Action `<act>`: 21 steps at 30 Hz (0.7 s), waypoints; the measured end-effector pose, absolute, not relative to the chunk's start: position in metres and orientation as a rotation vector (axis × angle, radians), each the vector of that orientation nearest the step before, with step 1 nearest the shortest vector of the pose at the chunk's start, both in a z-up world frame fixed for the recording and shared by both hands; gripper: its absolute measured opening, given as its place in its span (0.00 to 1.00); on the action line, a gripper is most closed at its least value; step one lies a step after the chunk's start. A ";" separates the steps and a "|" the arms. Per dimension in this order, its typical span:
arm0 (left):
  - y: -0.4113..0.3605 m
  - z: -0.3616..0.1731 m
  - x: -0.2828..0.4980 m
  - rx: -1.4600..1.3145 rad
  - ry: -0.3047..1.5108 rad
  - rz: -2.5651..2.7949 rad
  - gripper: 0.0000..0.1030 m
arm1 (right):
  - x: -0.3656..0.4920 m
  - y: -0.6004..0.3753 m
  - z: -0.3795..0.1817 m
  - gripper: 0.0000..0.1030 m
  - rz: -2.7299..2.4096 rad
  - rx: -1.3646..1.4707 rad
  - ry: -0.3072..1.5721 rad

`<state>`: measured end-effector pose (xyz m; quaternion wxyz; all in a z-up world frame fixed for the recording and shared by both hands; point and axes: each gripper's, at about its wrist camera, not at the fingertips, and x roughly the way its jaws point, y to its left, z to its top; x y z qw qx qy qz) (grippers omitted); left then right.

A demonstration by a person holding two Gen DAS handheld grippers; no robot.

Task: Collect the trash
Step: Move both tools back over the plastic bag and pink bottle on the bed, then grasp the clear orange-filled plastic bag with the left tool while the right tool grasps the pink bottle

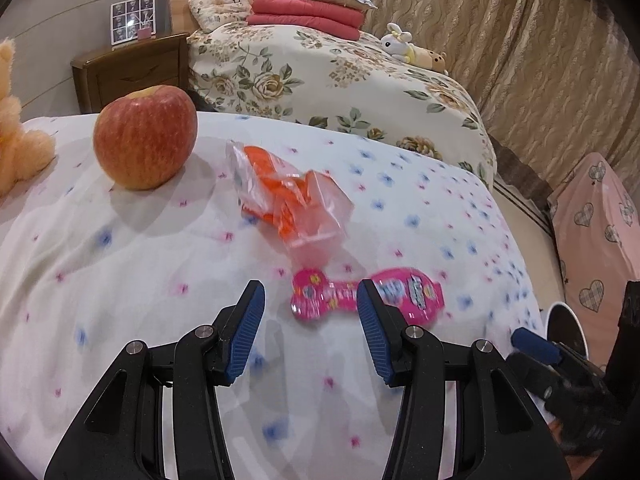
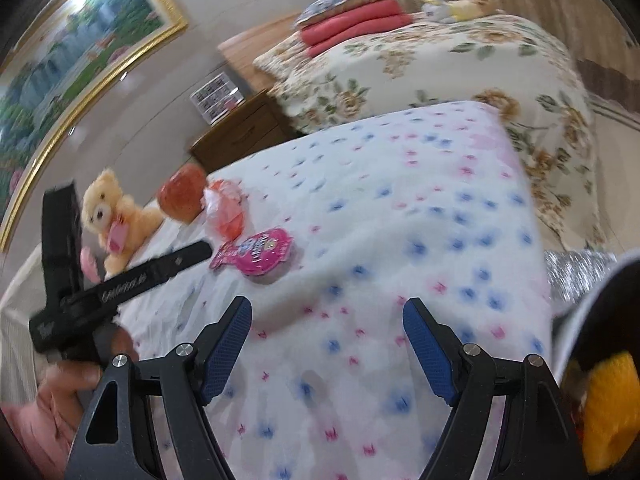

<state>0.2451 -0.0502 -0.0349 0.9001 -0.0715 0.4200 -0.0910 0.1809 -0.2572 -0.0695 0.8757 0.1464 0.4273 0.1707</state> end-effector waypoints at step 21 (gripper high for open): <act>-0.041 -0.043 0.273 -0.113 0.858 -0.193 0.22 | 0.239 -0.174 -0.079 0.62 0.606 -0.139 0.933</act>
